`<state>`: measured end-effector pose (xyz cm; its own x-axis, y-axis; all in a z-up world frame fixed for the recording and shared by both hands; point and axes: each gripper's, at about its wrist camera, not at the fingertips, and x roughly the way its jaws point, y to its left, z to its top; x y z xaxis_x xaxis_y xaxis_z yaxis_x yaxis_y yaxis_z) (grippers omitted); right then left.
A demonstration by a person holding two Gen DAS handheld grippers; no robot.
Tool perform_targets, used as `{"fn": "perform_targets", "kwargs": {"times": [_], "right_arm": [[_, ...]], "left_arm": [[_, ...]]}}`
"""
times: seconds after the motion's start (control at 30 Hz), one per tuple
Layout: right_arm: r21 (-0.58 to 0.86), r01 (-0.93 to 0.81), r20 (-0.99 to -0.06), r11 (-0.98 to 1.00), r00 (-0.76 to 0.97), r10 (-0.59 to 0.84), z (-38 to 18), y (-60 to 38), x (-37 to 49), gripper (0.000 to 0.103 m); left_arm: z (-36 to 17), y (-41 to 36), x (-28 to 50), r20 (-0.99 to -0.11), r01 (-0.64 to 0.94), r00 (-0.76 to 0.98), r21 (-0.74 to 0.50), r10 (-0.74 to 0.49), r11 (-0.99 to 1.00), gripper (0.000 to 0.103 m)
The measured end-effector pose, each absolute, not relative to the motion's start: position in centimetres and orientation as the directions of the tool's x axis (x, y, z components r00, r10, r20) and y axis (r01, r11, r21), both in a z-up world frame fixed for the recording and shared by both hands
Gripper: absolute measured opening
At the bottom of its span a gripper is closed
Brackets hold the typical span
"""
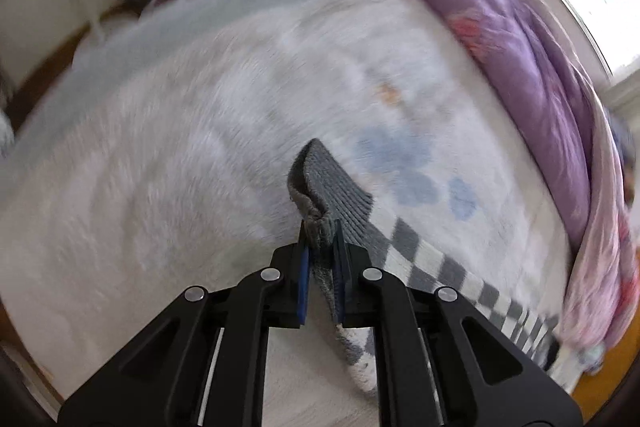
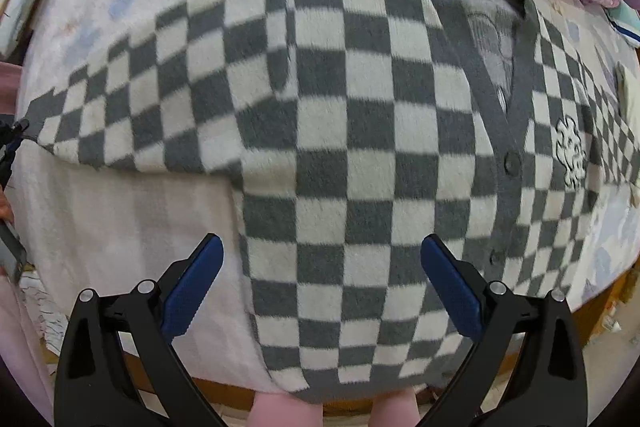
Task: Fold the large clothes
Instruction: 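Close the left gripper on the sleeve cuff and lift it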
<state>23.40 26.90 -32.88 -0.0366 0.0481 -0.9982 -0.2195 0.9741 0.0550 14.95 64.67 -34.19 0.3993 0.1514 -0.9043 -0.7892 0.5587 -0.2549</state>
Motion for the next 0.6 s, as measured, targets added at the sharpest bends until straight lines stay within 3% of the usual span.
{"fn": "perform_targets", "kwargs": {"times": [0.1,0.23,0.33,0.47,0.6], "right_arm": [[0.087,-0.23,-0.995,0.969,0.024,0.095,-32.2,26.5,24.7,0.094],[0.158,-0.263,-0.982,0.952,0.058,0.179,-33.2,26.1,27.0,0.06],[0.279,-0.229,-0.955,0.932,0.037,0.295,-35.2,25.8,29.5,0.048],[0.529,-0.057,-0.849,0.847,-0.015,0.529,-40.3,24.4,32.6,0.04],[0.62,0.157,-0.765,0.768,-0.097,0.637,-46.6,23.2,33.0,0.036]], "left_arm": [[-31.0,62.1,16.2,-0.876,-0.726,0.439,-0.215,0.201,0.653,0.009],[-26.2,58.1,16.9,-0.826,-0.635,0.506,-0.164,0.246,0.755,0.009],[-22.9,55.5,17.1,-0.784,-0.621,0.558,-0.178,0.272,0.763,0.009],[-18.3,51.0,17.0,-0.711,-0.617,0.626,-0.199,0.321,0.761,0.009],[-14.8,45.7,18.6,-0.678,-0.588,0.664,-0.213,0.315,0.78,0.009]]}}
